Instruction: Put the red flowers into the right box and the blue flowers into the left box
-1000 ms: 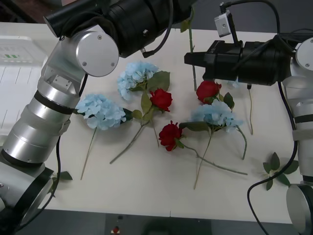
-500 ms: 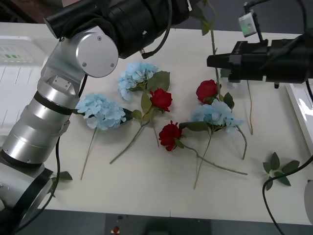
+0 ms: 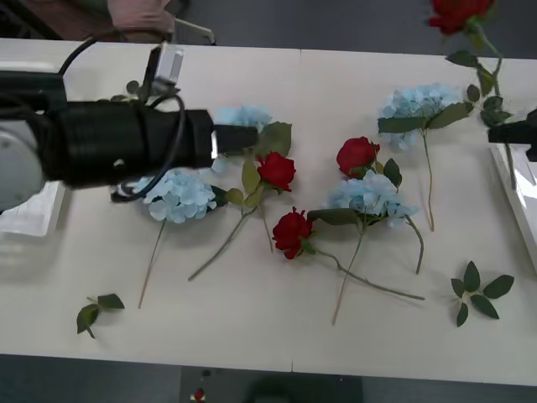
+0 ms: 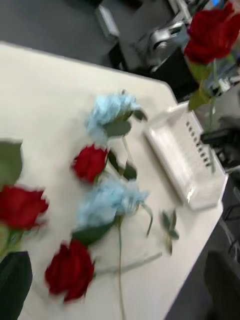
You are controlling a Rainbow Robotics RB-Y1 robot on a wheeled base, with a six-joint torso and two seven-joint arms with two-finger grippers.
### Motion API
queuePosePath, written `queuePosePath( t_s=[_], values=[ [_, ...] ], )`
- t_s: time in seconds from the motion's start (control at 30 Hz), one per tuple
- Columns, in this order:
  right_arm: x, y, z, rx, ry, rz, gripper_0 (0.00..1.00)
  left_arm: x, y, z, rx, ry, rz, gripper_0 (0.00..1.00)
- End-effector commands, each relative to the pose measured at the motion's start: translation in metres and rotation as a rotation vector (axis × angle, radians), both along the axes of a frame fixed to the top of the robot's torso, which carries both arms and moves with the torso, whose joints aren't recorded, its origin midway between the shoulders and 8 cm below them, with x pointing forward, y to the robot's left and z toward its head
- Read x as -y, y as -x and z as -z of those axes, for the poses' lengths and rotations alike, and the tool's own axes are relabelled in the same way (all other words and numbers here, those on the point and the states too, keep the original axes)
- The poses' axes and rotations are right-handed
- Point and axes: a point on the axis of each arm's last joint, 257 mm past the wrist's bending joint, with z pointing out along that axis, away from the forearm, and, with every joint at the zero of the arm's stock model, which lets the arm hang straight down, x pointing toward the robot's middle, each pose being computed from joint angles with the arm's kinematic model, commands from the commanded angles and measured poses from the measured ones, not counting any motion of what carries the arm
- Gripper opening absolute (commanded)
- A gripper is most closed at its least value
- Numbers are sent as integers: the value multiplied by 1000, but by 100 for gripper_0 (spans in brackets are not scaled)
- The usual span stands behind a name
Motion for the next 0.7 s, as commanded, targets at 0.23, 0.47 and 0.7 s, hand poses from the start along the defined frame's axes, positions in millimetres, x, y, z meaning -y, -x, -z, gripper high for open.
queuePosePath(
  t_s=[0.23,0.47,0.7],
  values=[
    [130,25,4,-225,167,415,0,-85,53,81,-86,-325,-15,100],
    [207,43,30,-335,232,593,0,-140,39,123,-74,-535,-55,100],
    [279,60,47,-349,367,699,0,-180,17,161,-75,-658,-40,100]
  ],
)
